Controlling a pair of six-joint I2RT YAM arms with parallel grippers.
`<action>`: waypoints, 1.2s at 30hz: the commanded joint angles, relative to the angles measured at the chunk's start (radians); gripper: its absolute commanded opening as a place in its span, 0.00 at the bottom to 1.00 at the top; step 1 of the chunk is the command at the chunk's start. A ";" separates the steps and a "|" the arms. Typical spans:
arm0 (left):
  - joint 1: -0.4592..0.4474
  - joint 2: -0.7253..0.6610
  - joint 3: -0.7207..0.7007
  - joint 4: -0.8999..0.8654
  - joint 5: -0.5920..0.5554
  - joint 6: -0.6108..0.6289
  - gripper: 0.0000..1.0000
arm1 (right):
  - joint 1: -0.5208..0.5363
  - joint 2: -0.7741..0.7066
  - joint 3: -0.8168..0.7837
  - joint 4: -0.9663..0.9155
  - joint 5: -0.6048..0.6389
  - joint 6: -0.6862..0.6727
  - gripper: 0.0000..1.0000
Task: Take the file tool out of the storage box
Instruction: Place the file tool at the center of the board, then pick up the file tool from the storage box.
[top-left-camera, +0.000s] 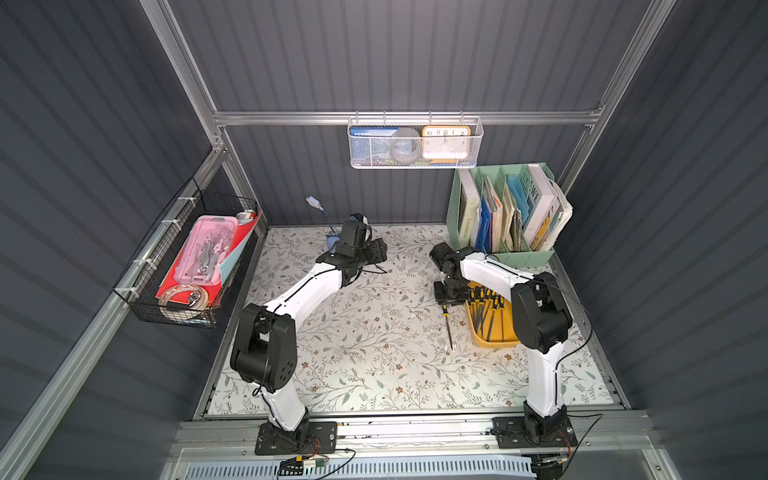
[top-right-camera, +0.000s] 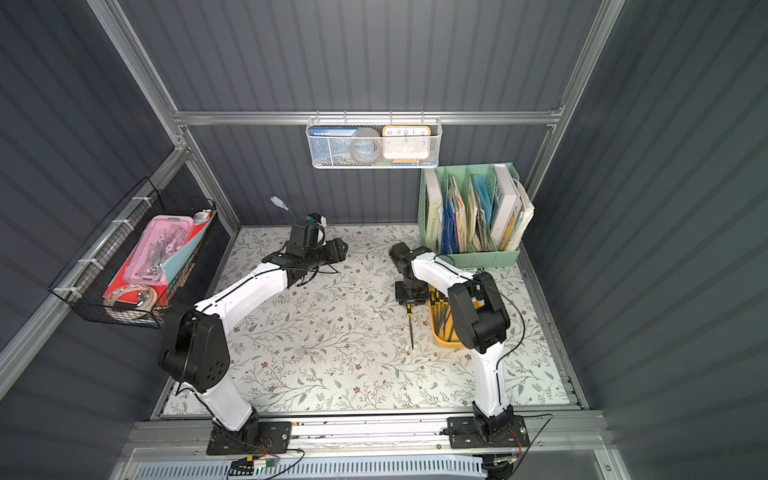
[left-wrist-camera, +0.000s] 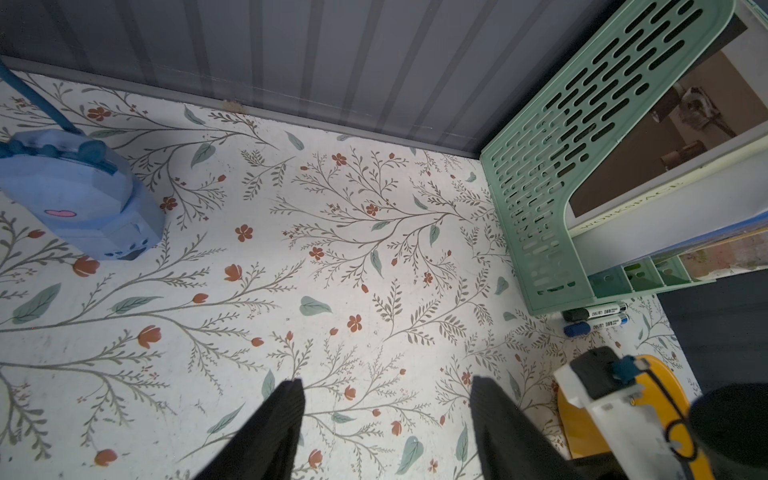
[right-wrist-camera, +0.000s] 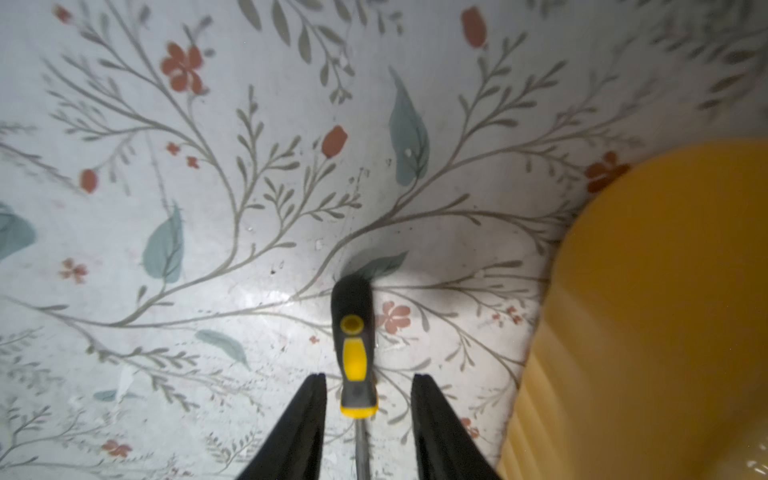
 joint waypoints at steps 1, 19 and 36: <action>0.007 -0.021 0.008 -0.020 -0.009 0.014 0.69 | -0.021 -0.150 0.025 0.005 0.072 -0.021 0.39; 0.007 -0.017 0.007 0.000 0.003 0.012 0.69 | -0.318 -0.156 -0.085 0.014 -0.003 -0.091 0.39; 0.007 -0.045 -0.011 -0.006 -0.019 0.003 0.69 | -0.318 -0.023 -0.079 0.051 -0.034 -0.079 0.33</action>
